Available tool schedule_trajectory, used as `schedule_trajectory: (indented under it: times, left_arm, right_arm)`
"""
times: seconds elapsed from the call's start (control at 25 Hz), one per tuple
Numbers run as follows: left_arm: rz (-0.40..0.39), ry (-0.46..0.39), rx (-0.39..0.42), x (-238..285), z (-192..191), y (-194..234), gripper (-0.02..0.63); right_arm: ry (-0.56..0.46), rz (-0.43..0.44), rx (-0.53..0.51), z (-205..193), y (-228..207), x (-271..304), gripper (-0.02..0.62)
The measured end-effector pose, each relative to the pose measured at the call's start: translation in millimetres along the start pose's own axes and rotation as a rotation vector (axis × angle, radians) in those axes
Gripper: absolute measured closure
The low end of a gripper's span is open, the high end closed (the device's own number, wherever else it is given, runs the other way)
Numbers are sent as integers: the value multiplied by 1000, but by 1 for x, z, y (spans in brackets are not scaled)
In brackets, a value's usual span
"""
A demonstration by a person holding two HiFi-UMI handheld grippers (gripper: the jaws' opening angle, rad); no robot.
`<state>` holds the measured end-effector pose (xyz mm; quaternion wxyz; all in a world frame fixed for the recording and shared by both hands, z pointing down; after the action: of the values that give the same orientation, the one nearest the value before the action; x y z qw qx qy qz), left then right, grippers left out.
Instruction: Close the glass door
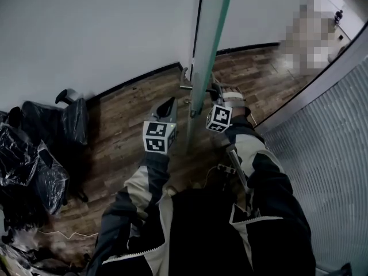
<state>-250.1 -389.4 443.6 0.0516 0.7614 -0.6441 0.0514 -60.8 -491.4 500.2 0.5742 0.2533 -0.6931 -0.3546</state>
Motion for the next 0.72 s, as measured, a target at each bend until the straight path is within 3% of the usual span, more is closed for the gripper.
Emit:
schedule_trajectory:
  times: [0.44, 0.64, 0.72]
  left_arm:
    - [-89, 5, 15, 21, 2, -47, 606]
    - [-137, 7, 23, 30, 1, -70, 606]
    - [-157, 9, 23, 36, 2, -78, 606]
  right_arm:
    - [142, -30, 49, -99, 1, -15, 470]
    - [212, -1, 171, -156, 18, -32, 487]
    - [222, 4, 242, -171, 20, -46, 527]
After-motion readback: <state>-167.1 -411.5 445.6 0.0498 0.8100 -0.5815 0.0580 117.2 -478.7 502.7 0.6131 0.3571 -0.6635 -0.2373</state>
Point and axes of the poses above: the fingertips, and each gripper's own axes: x forward along the fingers, y to its left, z out of its top, the point moved 9 cm from there along -x, backward along the fingers, and after that the axes turned 14 degrees about z, right-handed, at the moved point
